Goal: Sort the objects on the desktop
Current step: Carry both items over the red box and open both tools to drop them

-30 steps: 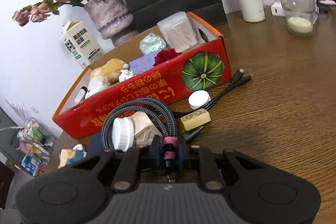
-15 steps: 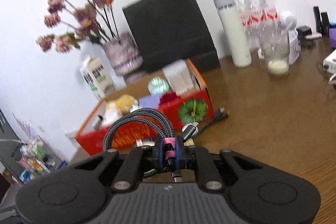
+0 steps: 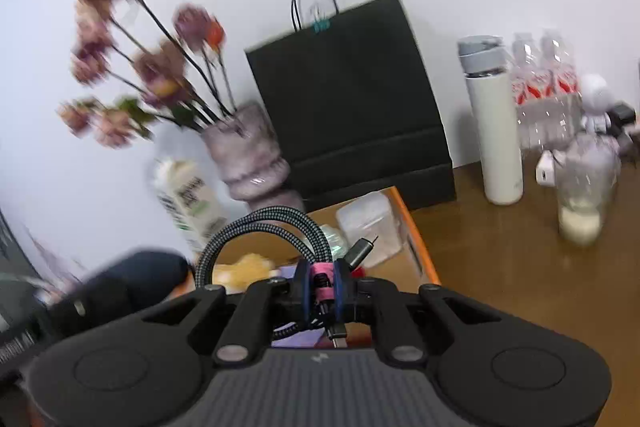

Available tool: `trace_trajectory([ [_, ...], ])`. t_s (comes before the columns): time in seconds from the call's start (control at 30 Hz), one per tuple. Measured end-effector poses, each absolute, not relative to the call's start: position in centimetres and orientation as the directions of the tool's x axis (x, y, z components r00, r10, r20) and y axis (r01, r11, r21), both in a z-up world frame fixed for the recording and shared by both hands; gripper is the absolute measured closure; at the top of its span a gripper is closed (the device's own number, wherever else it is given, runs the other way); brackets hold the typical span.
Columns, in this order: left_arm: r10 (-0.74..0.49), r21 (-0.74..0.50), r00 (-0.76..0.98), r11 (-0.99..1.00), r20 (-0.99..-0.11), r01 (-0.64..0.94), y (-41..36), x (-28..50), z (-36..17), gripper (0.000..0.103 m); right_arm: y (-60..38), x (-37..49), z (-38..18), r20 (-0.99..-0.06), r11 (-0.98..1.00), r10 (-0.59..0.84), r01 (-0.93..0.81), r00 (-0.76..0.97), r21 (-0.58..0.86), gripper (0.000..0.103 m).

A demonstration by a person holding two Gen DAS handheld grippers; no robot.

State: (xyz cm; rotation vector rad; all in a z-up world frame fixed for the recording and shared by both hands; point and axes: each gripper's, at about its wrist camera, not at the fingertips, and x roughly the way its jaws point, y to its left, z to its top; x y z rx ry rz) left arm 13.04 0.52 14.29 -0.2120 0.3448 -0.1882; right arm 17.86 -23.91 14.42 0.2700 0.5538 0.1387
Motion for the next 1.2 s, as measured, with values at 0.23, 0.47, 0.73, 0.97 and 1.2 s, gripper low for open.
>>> trace_trajectory([
  [0.23,-0.136,-0.193,0.868,0.98,-0.477,0.048,-1.6,24.2,10.0,0.04,-20.5,27.3,11.1,-0.681,0.997,0.084,-0.059,0.727,0.059,0.103],
  [0.47,-0.114,-0.102,0.793,0.993,-0.598,0.067,-2.4,28.0,6.5,0.034,-20.8,29.4,8.9,-0.708,0.994,0.11,-0.082,0.698,0.074,0.1],
  [0.73,-0.166,-0.191,0.827,0.979,-0.537,0.072,0.6,26.9,10.2,0.004,-21.0,29.4,7.8,-0.761,0.991,0.134,-0.097,0.635,0.093,0.074],
  [0.97,-0.107,-0.134,0.812,0.99,-0.574,0.036,1.6,24.6,11.1,0.0,-20.5,26.7,10.1,-0.741,0.98,0.198,-0.131,0.642,0.148,0.038],
  [1.2,-0.014,-0.047,0.776,0.999,-0.631,-0.02,2.5,20.0,9.4,0.0,-20.8,22.2,11.0,-0.701,0.976,0.219,-0.139,0.679,0.17,0.022],
])
